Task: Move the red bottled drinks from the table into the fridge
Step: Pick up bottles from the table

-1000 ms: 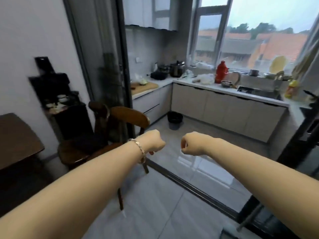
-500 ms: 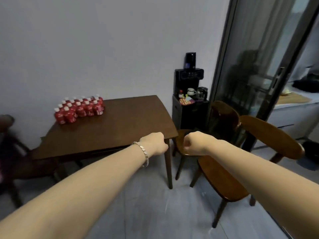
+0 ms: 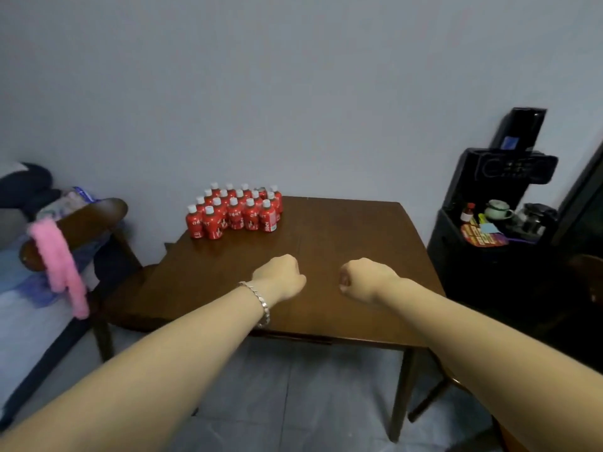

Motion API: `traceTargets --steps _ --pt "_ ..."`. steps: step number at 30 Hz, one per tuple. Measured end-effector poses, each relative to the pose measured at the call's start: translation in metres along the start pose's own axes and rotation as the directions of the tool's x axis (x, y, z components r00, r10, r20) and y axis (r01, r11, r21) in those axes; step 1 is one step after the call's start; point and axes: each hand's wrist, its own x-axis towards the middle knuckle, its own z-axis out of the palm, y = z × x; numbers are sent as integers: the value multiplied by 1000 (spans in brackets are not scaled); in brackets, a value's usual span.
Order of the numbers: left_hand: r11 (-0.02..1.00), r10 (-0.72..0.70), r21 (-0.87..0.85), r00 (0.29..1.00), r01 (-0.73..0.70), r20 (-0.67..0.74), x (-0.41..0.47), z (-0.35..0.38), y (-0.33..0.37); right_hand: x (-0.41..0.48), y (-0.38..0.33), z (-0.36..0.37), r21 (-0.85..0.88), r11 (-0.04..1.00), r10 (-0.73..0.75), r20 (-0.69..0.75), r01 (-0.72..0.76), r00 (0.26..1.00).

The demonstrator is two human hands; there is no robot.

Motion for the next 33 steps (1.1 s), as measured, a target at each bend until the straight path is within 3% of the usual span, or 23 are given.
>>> traceTargets --steps 6,14,21,25,29,33 --pt "992 -112 -56 992 109 -56 128 -38 -30 147 -8 -32 -54 994 -93 57 96 994" --pt "961 -242 -156 967 228 -77 280 -48 -123 317 -33 -20 7 996 -91 80 91 993" --pt "963 -221 -167 975 212 -38 433 -56 -222 472 -60 17 172 980 82 129 -104 988" --pt "929 -243 -303 968 213 -64 494 -53 -262 531 -67 37 243 951 150 181 -192 972" --pt "869 -245 -465 963 168 -112 549 -43 -295 580 -69 54 480 844 190 146 -237 971" --pt "812 -299 -554 946 185 -122 591 -21 -316 629 -64 75 723 641 259 112 -258 959"
